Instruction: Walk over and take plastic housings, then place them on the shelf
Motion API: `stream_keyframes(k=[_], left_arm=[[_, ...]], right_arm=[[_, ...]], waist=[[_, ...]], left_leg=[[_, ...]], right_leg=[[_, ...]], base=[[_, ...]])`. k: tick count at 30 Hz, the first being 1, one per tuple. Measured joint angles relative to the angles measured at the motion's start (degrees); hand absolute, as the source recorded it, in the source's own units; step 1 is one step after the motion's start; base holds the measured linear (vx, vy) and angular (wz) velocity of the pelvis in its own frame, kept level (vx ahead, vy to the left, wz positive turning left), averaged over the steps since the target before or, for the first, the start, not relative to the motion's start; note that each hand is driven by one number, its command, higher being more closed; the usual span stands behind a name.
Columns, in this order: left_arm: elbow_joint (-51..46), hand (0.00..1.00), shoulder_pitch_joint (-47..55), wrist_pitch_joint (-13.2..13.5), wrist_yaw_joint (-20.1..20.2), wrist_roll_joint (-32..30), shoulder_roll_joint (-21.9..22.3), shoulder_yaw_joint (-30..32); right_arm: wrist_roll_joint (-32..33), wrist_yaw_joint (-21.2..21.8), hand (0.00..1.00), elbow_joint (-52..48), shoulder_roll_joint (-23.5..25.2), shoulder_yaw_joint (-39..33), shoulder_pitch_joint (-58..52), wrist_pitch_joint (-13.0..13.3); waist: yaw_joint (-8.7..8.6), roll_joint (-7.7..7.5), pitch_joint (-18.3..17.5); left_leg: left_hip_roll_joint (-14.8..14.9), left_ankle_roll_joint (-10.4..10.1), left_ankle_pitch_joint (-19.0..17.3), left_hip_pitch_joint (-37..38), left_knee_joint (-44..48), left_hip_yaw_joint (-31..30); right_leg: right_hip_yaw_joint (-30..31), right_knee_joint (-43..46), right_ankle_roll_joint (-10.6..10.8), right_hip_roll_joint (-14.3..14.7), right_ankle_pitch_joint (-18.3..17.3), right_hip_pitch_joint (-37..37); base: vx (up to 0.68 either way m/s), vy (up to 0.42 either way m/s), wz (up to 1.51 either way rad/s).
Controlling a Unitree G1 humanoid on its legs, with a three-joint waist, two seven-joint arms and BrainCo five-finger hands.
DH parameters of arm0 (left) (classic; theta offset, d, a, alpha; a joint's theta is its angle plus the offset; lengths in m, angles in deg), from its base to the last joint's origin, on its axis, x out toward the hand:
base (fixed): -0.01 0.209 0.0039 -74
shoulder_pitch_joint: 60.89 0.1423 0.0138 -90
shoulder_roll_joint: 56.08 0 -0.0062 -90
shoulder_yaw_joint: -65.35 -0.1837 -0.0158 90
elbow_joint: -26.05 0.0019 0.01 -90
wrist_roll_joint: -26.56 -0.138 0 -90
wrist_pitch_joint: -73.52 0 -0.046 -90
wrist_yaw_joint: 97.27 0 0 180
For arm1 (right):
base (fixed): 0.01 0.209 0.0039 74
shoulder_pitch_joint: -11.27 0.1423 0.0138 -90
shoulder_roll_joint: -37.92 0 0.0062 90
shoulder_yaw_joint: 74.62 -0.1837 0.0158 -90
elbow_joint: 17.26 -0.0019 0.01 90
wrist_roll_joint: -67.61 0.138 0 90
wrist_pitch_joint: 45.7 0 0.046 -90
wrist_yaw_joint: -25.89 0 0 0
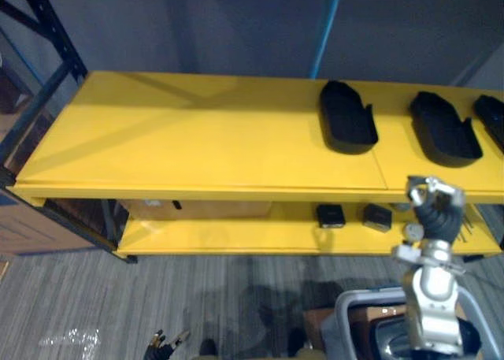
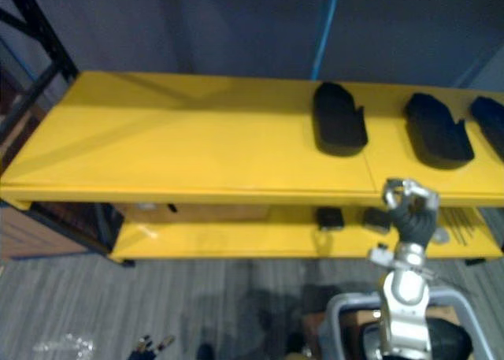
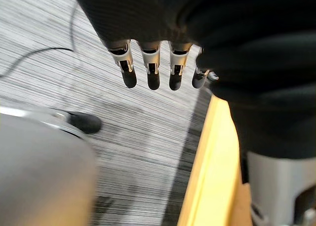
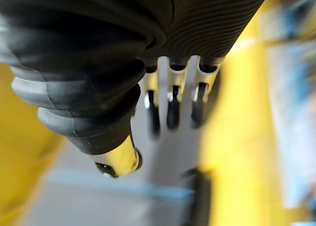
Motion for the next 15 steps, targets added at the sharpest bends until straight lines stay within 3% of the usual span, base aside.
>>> stream_keyframes(k=[7, 15], left_arm=[[0.01, 0.0, 0.0, -2.34, -1.06, 2.15, 0.61, 2.47], [1.5, 0.0, 0.38, -2.7, -1.06, 2.87, 0.61, 4.35]], right_arm=[[-0.65, -2.47, 0.0, 6.73, 3.47, -0.06, -4.03, 0.46], [-1.16, -2.14, 0.0, 8.96, 3.79, 0.09, -1.58, 1.22]], waist=[[-0.28, 0.05, -0.55], [-0.06, -0.65, -1.2]], left_leg=[[0.06, -0.05, -0.07, 0.31, -0.03, 0.93], [-0.02, -0.15, -0.62, 0.97, -0.05, 1.03]], right_leg=[[0.78, -0.18, 0.08, 0.14, 0.38, -0.25], [0.77, -1.88, 0.13, 0.2, 1.04, 1.17]], base=[[-0.01, -0.008, -0.06], [0.0, 0.0, 0.0]])
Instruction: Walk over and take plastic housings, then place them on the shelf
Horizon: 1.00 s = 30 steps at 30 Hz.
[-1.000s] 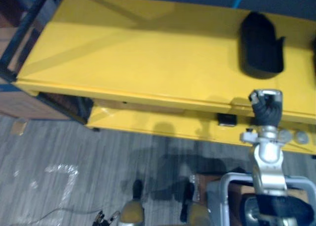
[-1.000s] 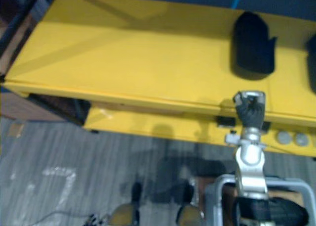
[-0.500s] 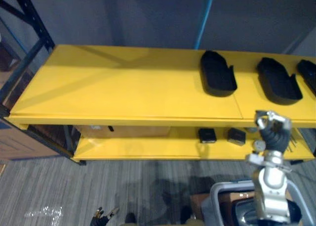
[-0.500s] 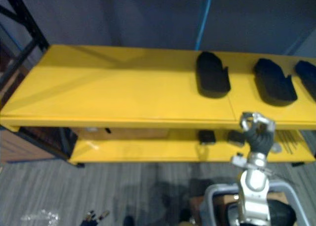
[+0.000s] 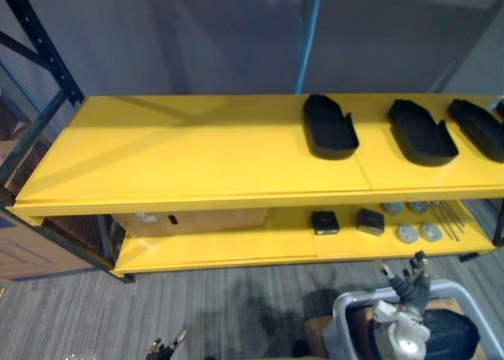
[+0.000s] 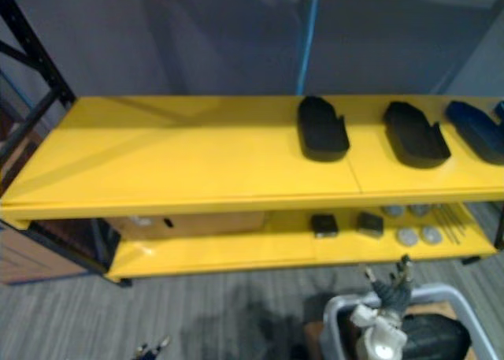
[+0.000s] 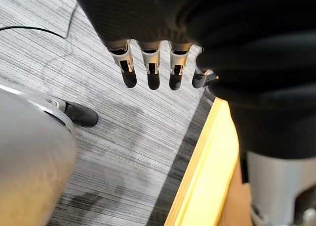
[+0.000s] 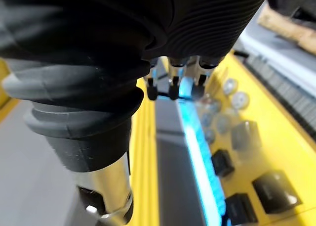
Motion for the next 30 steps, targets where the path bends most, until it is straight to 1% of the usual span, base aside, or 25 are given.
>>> stream_keyframes(k=[4, 7, 8, 13, 18, 20, 22, 23, 25, 26, 28, 30], left_arm=[[-0.01, 0.0, -0.11, 0.01, 0.04, 0.01, 0.03, 0.0], [-0.01, 0.0, -0.12, 0.04, 0.39, -0.05, 0.04, -0.01], [-0.02, 0.0, -0.07, 0.15, 0.51, -0.46, -0.09, 0.08], [-0.02, 0.0, -0.04, 0.15, 0.51, -0.45, -0.02, 0.5], [-0.55, 0.0, 0.14, 1.11, 0.45, -0.38, 0.02, 0.69], [-3.17, 0.0, 0.23, 2.08, 0.37, -0.4, 0.07, 1.28], [-5.71, 0.0, 0.23, 2.82, 0.17, -0.48, 0.13, 2.17], [-7.08, 0.0, 0.28, 3.72, -0.09, -0.5, 0.13, 2.17], [-8.31, 0.0, 0.27, 4.6, -0.43, -0.5, 0.12, 2.15], [-9.11, 0.0, 0.12, 4.94, -0.8, -0.5, 0.12, 2.14], [-9.93, 0.0, 0.05, 5.45, -0.86, -0.92, 0.17, 2.02], [-10.45, 0.0, 0.11, 5.41, -0.78, -2.85, 0.25, 1.58]], right_arm=[[-0.14, 1.03, 0.0, 1.42, -0.05, 0.1, 0.59, -0.01], [-0.13, 0.99, 0.0, 1.97, -0.06, 0.11, 1.27, -0.01], [-0.03, 1.07, 0.0, 1.97, -0.11, 0.12, 2.03, -0.01], [-0.03, 1.08, 0.0, 1.97, -0.25, 0.08, 2.19, -0.01], [-0.03, 1.39, 0.0, 1.7, -3.0, -0.38, 4.16, 0.03], [-0.03, 2.41, 0.0, 1.27, -4.02, -2.5, 6.46, 0.03], [-0.03, 2.76, 0.0, 0.28, -5.31, -3.56, 8.12, 0.04], [-0.04, 3.16, 0.0, -0.86, -6.35, -4.23, 8.71, 0.18], [-0.07, 3.63, 0.0, -1.24, -8.03, -4.41, 9.4, 0.26], [-0.07, 3.61, 0.0, -1.24, -8.34, -4.43, 9.51, 0.26], [-0.16, 3.6, 0.0, -1.23, -8.33, -4.06, 9.54, 0.25], [-0.27, 3.56, 0.0, -1.24, -8.33, -3.94, 9.58, 0.25]], waist=[[0.13, 0.07, 0.04], [0.18, 0.06, 0.04], [0.18, -0.84, -0.54], [0.21, -0.96, -0.6], [0.23, -1.2, 0.0], [0.31, -1.43, 1.4], [0.41, -1.34, 2.78], [0.54, -0.92, 3.49], [0.55, -0.36, 3.78], [0.52, -0.09, 3.86], [0.69, 0.02, 4.04], [0.96, 0.03, 4.05]], left_leg=[[-0.01, -0.03, -0.26, -0.07, -0.01, -0.13], [-0.05, 0.0, -0.34, -0.11, -0.03, -0.34], [-0.27, 0.03, -0.32, 0.02, -0.31, -0.75], [-0.28, 0.03, -0.32, -0.01, -0.29, -0.72], [-0.32, 0.04, -0.32, -0.15, -0.01, -1.23], [-0.34, 0.28, -0.76, -0.92, 1.32, -1.57], [-0.35, 0.34, -1.79, -1.61, 3.46, -1.7], [-0.32, 0.46, -2.64, -2.8, 5.14, -1.98], [-0.32, 0.55, -3.15, -3.46, 6.26, -2.29], [-0.3, 0.48, -3.22, -4.15, 6.57, -3.13], [-0.04, 0.34, -3.39, -4.27, 6.85, -3.64], [0.1, 0.3, -3.79, -4.33, 7.23, -3.97]], right_leg=[[-0.17, -0.19, -0.07, 0.0, -0.06, 0.09], [-0.39, -0.24, -0.11, -0.04, -0.11, 0.2], [-0.57, -0.23, -0.08, -0.22, -0.11, 0.4], [-0.54, -0.23, -0.08, -0.22, -0.11, 0.37], [-0.42, -0.23, -0.09, -0.2, -0.1, 0.32], [-0.39, -0.02, -0.11, -0.28, -0.11, 0.28], [-0.29, 0.26, -0.18, -0.41, -0.16, 0.17], [-0.33, 0.45, -0.4, -0.49, -0.29, 0.01], [-0.39, 1.04, -0.88, -0.55, -0.81, -0.59], [-0.83, 1.3, -0.68, -0.55, -0.94, -0.68], [-1.57, 1.74, -0.94, -0.41, -1.17, -0.66], [-1.86, 2.17, -0.93, -0.34, -1.48, -0.58]], base=[[0.0, 0.0, 0.0], [0.02, 0.003, 0.02], [0.0, 0.0, 0.0], [0.0, 0.0, 0.0], [0.0, 0.0, 0.01], [-0.01, -0.002, 0.05], [0.0, 0.0, 0.0], [0.0, 0.0, 0.0], [0.01, 0.002, 0.08], [0.03, -0.005, 0.17], [0.04, -0.015, 0.18], [0.03, -0.006, 0.08]])
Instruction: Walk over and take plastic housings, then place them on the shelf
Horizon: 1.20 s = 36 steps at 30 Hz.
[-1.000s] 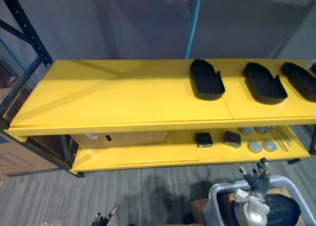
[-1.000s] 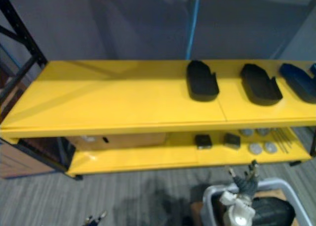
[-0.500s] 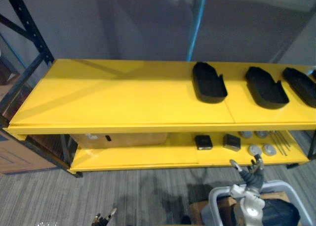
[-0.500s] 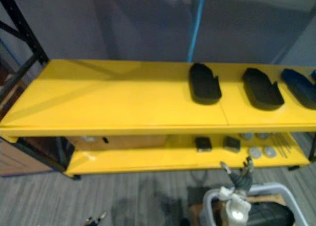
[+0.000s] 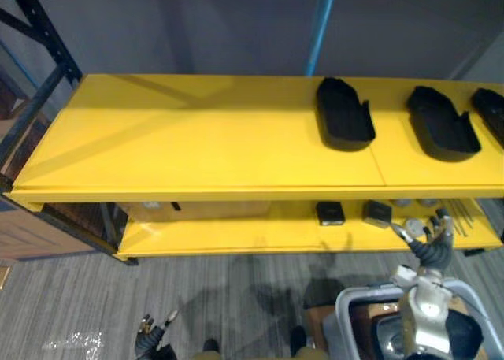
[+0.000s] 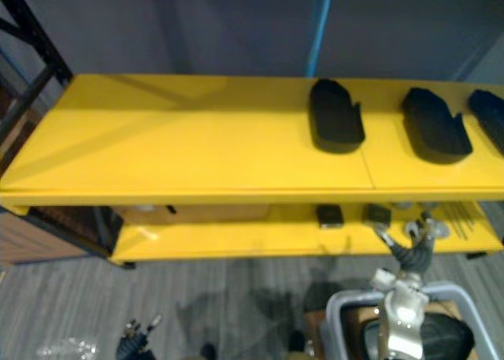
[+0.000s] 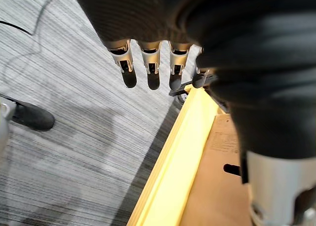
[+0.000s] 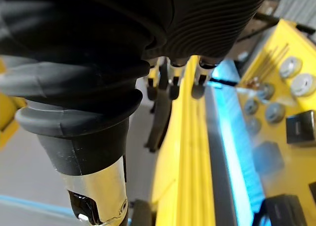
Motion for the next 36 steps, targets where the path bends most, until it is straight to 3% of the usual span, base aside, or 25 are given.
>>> stream_keyframes(k=[5, 7, 9, 12, 14, 16, 19, 20, 22, 25, 29, 31, 32, 33, 34, 35, 36], left_arm=[[-0.62, 0.0, 0.3, -0.74, 1.61, -4.45, 0.33, -2.02], [-0.51, 0.0, 0.81, -1.31, 2.16, -4.45, 0.54, -2.31], [-0.08, 0.0, 2.03, -1.31, 2.88, -4.49, 0.84, -2.29], [2.15, 0.0, 2.34, -1.4, 2.94, -4.43, 1.38, -2.24], [2.68, 0.0, 2.35, -1.26, 2.87, -4.22, 1.8, -2.15], [3.32, 0.0, 2.39, -1.17, 2.71, -4.21, 2.04, -2.15], [3.43, 0.0, 1.74, -1.01, 2.55, -4.24, 2.81, -3.34], [3.35, 0.0, 0.88, -0.48, 2.6, -4.25, 2.17, -3.73], [3.37, 0.0, 0.97, 0.11, 2.48, -4.52, 1.42, -3.92], [1.79, 0.0, -0.7, 0.43, 2.9, -11.76, 1.07, -4.7], [-1.97, 0.0, -2.2, 0.14, 5.77, -15.19, -1.04, -6.3], [-3.18, 0.0, -2.22, -0.28, 5.55, -15.4, -2.09, -6.04], [-3.41, 0.0, -2.05, -1.16, 5.29, -14.79, -3.15, -5.15], [-2.36, 0.0, -2.37, -2.49, 5.29, -14.44, -3.84, -3.04], [-1.66, 0.0, -2.38, -3.14, 5.18, -14.45, -3.55, -2.51], [-0.44, 0.0, -2.32, -3.95, 5.05, -14.47, -3.74, -1.46], [0.65, 0.0, -2.1, -4.75, 4.76, -14.48, -3.85, -0.92]], right_arm=[[-0.4, -0.1, 0.0, 0.0, 0.07, 0.17, 0.18, 0.0], [-0.44, 0.15, 0.0, -0.11, 0.09, 0.21, 0.47, 0.08], [-0.36, 1.27, 0.0, -1.03, -0.12, 0.42, 0.78, 0.28], [-0.32, 2.7, 0.0, -1.53, -1.32, 2.3, 1.57, 0.54], [-0.24, 3.99, 0.0, -1.53, -2.42, 4.67, 1.72, 0.98], [-0.18, 4.75, 0.0, -1.53, -2.98, 5.51, 2.23, 1.32], [-0.17, 5.43, 0.0, -1.62, -4.92, 5.29, 4.4, 2.36], [-0.34, 5.57, 0.0, -1.49, -4.94, 5.29, 5.18, 2.33], [-0.42, 6.19, 0.0, -1.51, -5.02, 6.24, 5.8, 2.34], [-0.37, 4.34, 0.0, -1.54, -4.84, 6.94, 4.78, 2.14], [1.13, 4.3, 0.0, -6.01, -3.35, 6.82, -0.4, 2.51], [3.0, 8.55, 0.0, -12.0, -2.94, 4.61, -3.7, 4.4], [4.2, 11.09, 0.0, -13.97, -3.01, 3.87, -3.78, 5.44], [4.76, 12.77, 0.0, -15.15, -3.89, 3.88, -2.89, 5.95], [4.74, 13.38, 0.0, -15.13, -4.39, 4.14, -1.73, 6.28], [4.7, 13.94, 0.0, -15.02, -5.02, 4.75, 0.29, 6.58], [3.73, 13.85, 0.0, -14.67, -5.78, 5.99, 3.19, 6.71]], waist=[[0.63, 0.02, 0.01], [0.64, 0.05, 0.03], [0.81, 0.82, 0.53], [1.42, 1.79, 1.18], [1.77, 2.22, 1.66], [2.22, 2.46, 1.97], [1.95, 4.71, 0.83], [2.47, 3.71, 1.76], [2.37, 3.22, 2.1], [2.07, 2.97, 2.41], [1.75, 1.54, 4.17], [0.35, -0.3, 5.58], [0.35, -1.51, 6.25], [0.5, -2.42, 6.84], [0.64, -2.17, 6.88], [0.96, -1.35, 6.77], [1.7, -0.79, 6.81]], left_leg=[[0.31, 0.1, -2.01, 0.09, 2.36, 1.38], [0.92, 0.08, -3.94, 0.23, 4.93, 3.27], [2.74, 0.06, -8.32, 0.03, 11.35, 5.71], [3.12, 2.35, -11.39, -1.62, 19.31, 1.93], [1.81, 3.8, -12.22, -3.9, 26.89, -3.88], [0.83, 4.82, -13.16, -3.87, 28.49, -6.36], [1.41, 2.49, -17.89, -3.56, 22.53, -7.45], [0.7, 2.47, -17.49, -3.86, 21.34, -6.95], [0.52, 2.44, -17.26, -3.82, 20.98, -6.5], [0.01, 2.45, -17.28, -4.12, 22.25, -6.94], [0.34, 3.35, -20.38, -1.53, 25.36, -5.63], [-0.21, 4.99, -21.93, -0.39, 27.43, -2.64], [-0.07, 6.38, -21.41, -0.03, 26.88, 0.17], [0.75, 7.14, -20.43, 0.2, 26.15, 5.3], [2.2, 7.07, -19.95, 0.27, 25.81, 7.73], [4.11, 6.86, -19.28, 0.43, 25.3, 10.54], [5.55, 6.71, -18.14, 1.37, 23.71, 13.67]], right_leg=[[1.69, 0.63, -0.59, 0.2, -0.37, -0.11], [3.59, 0.79, -0.6, 0.68, -0.37, -0.2], [7.31, 1.17, -0.56, 2.25, -0.33, -0.33], [12.48, 1.57, 0.16, 3.61, 0.16, -1.4], [16.55, 1.93, 0.55, 4.09, 0.6, -2.3], [18.89, 1.66, 0.39, 4.47, 0.9, -2.67], [19.61, -0.68, 0.51, 5.31, 3.5, -5.94], [19.27, -0.83, 0.61, 4.89, 5.5, -7.23], [16.88, -1.15, 0.39, 4.53, 6.43, -7.37], [17.17, 0.57, 0.72, 4.45, 6.68, -8.41], [21.12, 3.95, 1.0, 6.87, 7.37, -9.09], [20.41, 3.35, -2.44, 7.53, 10.57, -9.15], [19.5, -1.82, -13.48, 7.86, 13.78, -8.56], [12.18, -2.88, -20.51, 7.08, 5.99, -9.3], [8.92, -0.4, -17.08, 7.01, 2.81, -10.73], [3.48, 5.76, -15.74, 7.24, 2.05, -12.74], [-1.74, 12.39, -16.17, 6.51, 1.38, -13.71]], base=[[0.01, 0.015, -0.14], [0.02, 0.028, -0.58], [0.01, 0.027, -0.88], [-0.03, 0.004, -1.06], [-0.07, -0.017, -0.97], [-0.08, 0.0, -0.77], [-0.09, 0.045, -0.41], [-0.11, 0.04, -0.31], [-0.06, 0.012, -0.21], [-0.03, 0.022, -0.1], [-0.09, 0.04, -0.71], [-0.2, 0.043, -1.43], [-0.3, 0.049, -1.82], [-0.31, 0.064, -1.96], [-0.29, 0.085, -1.75], [-0.21, 0.103, -1.48], [-0.24, 0.121, -1.8]])
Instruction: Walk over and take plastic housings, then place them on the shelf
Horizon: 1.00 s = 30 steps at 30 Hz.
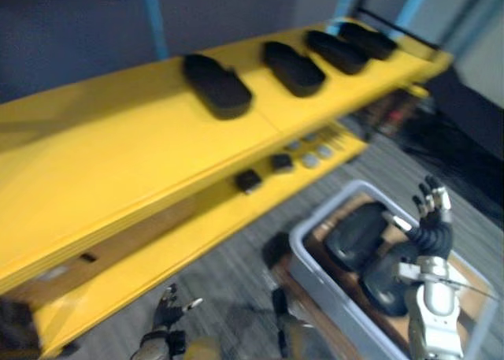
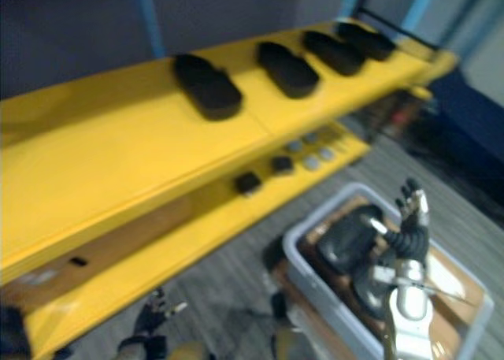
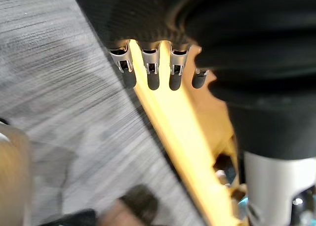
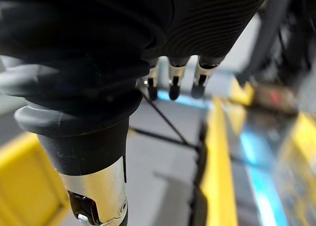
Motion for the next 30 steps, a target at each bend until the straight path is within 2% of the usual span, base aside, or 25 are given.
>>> stream_keyframes(k=[1, 2, 3, 4, 5, 7, 8, 9, 10, 12, 14, 15, 17, 20, 21, 23, 26, 28, 30], left_arm=[[1.73, 0.0, 0.65, -0.92, -0.35, 0.0, -0.65, -0.01], [2.83, 0.0, 1.42, -1.44, -0.5, 0.0, -0.82, -0.1], [3.21, 0.0, 1.74, -1.56, -0.62, 0.0, -0.97, -0.08], [3.73, 0.0, 2.34, -1.57, -0.61, 0.09, -1.81, 0.07], [4.15, 0.0, 2.68, -1.52, -0.43, 0.19, -2.07, 0.73], [4.34, 0.0, 3.77, -1.41, 0.41, 1.89, -2.14, 2.45], [4.44, 0.0, 4.95, -1.41, 1.08, 2.29, -3.19, 3.69], [4.69, 0.0, 5.37, -1.3, 1.35, 2.53, -3.35, 3.89], [6.07, 0.0, 5.32, -1.24, 1.61, 4.03, -4.43, 3.95], [6.5, 0.0, 4.87, -0.31, 1.87, 4.48, -4.05, 3.96], [6.04, 0.0, 3.94, 0.73, 1.87, 4.47, -2.93, 3.75], [5.06, 0.0, 3.63, 1.38, 1.91, 4.71, -1.38, 3.48], [4.17, 0.0, 2.94, 2.7, 2.28, 7.81, 0.96, 3.14], [2.14, 0.0, 2.65, 6.73, 2.9, 8.9, 2.34, -0.11], [1.44, 0.0, 1.79, 8.1, 2.72, 8.74, 2.33, -1.54], [0.95, 0.0, 1.15, 8.63, 2.28, 9.02, 1.66, -3.68], [0.96, 0.0, -0.51, 8.71, 2.23, 10.96, 1.13, -5.99], [1.08, 0.0, -1.29, 8.87, 2.27, 12.3, 0.79, -7.4], [1.34, 0.0, -2.21, 9.1, 2.4, 13.54, 0.61, -8.11]], right_arm=[[-1.51, -0.15, 0.0, 1.58, -1.22, 3.0, 5.45, 0.27], [-3.5, -0.51, 0.0, 4.63, -2.42, 6.85, 11.98, 0.33], [-4.8, -0.86, 0.0, 6.03, -3.01, 8.84, 15.12, -0.18], [-7.5, -1.34, 0.0, 8.35, -4.48, 12.63, 20.53, -2.04], [-9.3, -1.54, 0.0, 9.79, -5.76, 15.0, 23.84, -3.88], [-9.92, -2.22, 0.0, 11.11, -6.81, 16.54, 26.45, -6.46], [-9.75, -3.07, 0.0, 11.04, -7.12, 16.44, 26.8, -7.6], [-9.71, -3.64, 0.0, 10.85, -7.56, 16.36, 26.81, -7.94], [-9.5, -4.6, 0.0, 10.53, -8.5, 15.19, 26.18, -8.34], [-6.77, -6.7, 0.0, 8.67, -8.89, 9.95, 20.96, -10.29], [-4.47, -8.03, 0.0, 7.51, -9.17, 5.51, 16.03, -11.87], [-3.53, -9.01, 0.0, 7.46, -9.2, 3.04, 13.61, -12.78], [-2.06, -11.4, 0.0, 8.19, -8.65, -0.19, 10.57, -13.33], [-0.58, -16.01, 0.0, 12.37, -5.42, -4.66, 10.26, -12.83], [0.14, -17.96, 0.0, 14.0, -5.03, -5.21, 10.82, -12.65], [0.41, -21.01, 0.0, 16.7, -4.76, -5.32, 12.69, -12.65], [1.67, -24.02, 0.0, 24.22, -4.86, -5.3, 21.02, -12.77], [2.58, -25.26, 0.0, 29.17, -5.62, -4.46, 26.09, -12.97], [2.71, -26.08, 0.0, 32.86, -7.04, -3.31, 29.87, -13.39]], waist=[[1.27, 0.53, -0.15], [2.33, 0.74, -0.06], [2.86, 0.76, -0.08], [4.28, 0.77, -0.07], [5.14, 0.77, -0.07], [5.69, 0.7, -0.11], [6.14, -0.08, -0.55], [6.56, -0.86, -0.76], [6.94, -1.71, -0.59], [6.57, -0.68, 0.01], [4.91, -0.46, 1.28], [3.73, 0.26, 2.78], [3.19, 0.7, 5.42], [2.13, 0.76, 7.67], [2.12, 1.04, 9.52], [2.19, 1.69, 10.67], [2.37, 2.68, 12.18], [2.92, 3.28, 12.38], [4.26, 3.42, 12.43]], left_leg=[[1.18, -0.04, 1.7, 1.38, -2.31, 4.2], [2.13, -0.02, 3.07, 1.93, -3.72, 7.69], [2.51, -0.14, 3.55, 1.82, -4.06, 9.07], [3.56, -0.21, 4.28, 0.58, -3.78, 11.28], [4.48, -0.59, 5.0, -1.16, -3.37, 12.24], [6.38, -1.48, 5.6, -4.46, -1.28, 12.34], [7.31, -1.8, 5.78, -7.31, 0.94, 11.4], [7.36, -1.82, 5.79, -8.81, 2.19, 9.78], [7.77, -1.94, 5.84, -11.76, 4.62, 5.81], [9.05, -4.86, 7.5, -14.1, 4.19, 0.35], [9.02, -6.68, 8.62, -14.16, 2.99, -3.02], [9.38, -7.4, 9.21, -13.94, 3.1, -5.48], [9.37, -7.83, 9.81, -12.99, 2.67, -6.83], [8.01, -9.34, 10.69, -13.24, -0.56, -7.07], [6.93, -9.61, 11.35, -13.3, -1.91, -7.54], [5.02, -9.76, 12.57, -14.89, -3.63, -8.48], [1.96, -9.45, 14.96, -16.7, -6.73, -9.92], [0.88, -9.1, 15.91, -18.42, -7.61, -11.18], [0.09, -8.79, 17.01, -20.0, -8.61, -11.91]], right_leg=[[-4.84, 7.13, 0.21, -2.21, -1.99, 0.11], [-7.73, 12.77, 1.6, -5.12, -4.7, 0.84], [-8.62, 15.08, 2.48, -6.79, -5.84, 1.15], [-9.83, 18.63, 3.21, -10.02, -7.14, 2.23], [-9.99, 20.28, 4.13, -12.52, -7.64, 3.78], [-10.03, 19.73, 5.01, -14.85, -7.08, 6.36], [-9.29, 16.16, 5.63, -15.52, -4.48, 6.93], [-9.19, 13.27, 5.5, -15.6, -1.54, 6.92], [-8.54, 8.52, 8.13, -14.48, 0.68, 7.1], [-8.57, 3.18, 12.1, -10.7, -1.58, 8.3], [-8.77, 3.34, 15.76, -9.95, -4.23, 8.67], [-8.7, 4.83, 15.96, -9.4, -5.58, 8.53], [-7.39, 7.74, 15.99, -9.39, -7.37, 7.29], [-6.05, 10.11, 16.01, -10.19, -8.29, 2.71], [-5.98, 10.52, 16.03, -10.93, -8.31, 1.78], [-5.96, 10.73, 16.16, -12.39, -8.33, -0.54], [-5.74, 9.55, 17.67, -14.36, -7.43, -2.85], [-5.72, 8.26, 18.12, -14.73, -6.24, -4.17], [-5.9, 6.08, 18.17, -14.82, -4.15, -5.08]], base=[[-0.21, 0.087, -1.88], [-0.17, 0.031, -1.64], [0.02, 0.029, -1.38], [0.2, 0.045, -1.03], [0.27, 0.053, -0.82], [0.22, -0.025, -0.45], [0.13, -0.109, -0.51], [0.02, -0.25, -0.68], [0.0, -0.309, -0.61], [0.03, -0.379, -0.48], [0.04, -0.291, -0.1], [-0.02, -0.205, -0.08], [-0.09, -0.15, -0.37], [-0.12, -0.065, -0.26], [-0.14, -0.03, -0.04], [-0.18, 0.006, 0.12], [-0.17, 0.008, 0.15], [-0.16, 0.011, 0.11], [-0.12, 0.02, 0.1]])
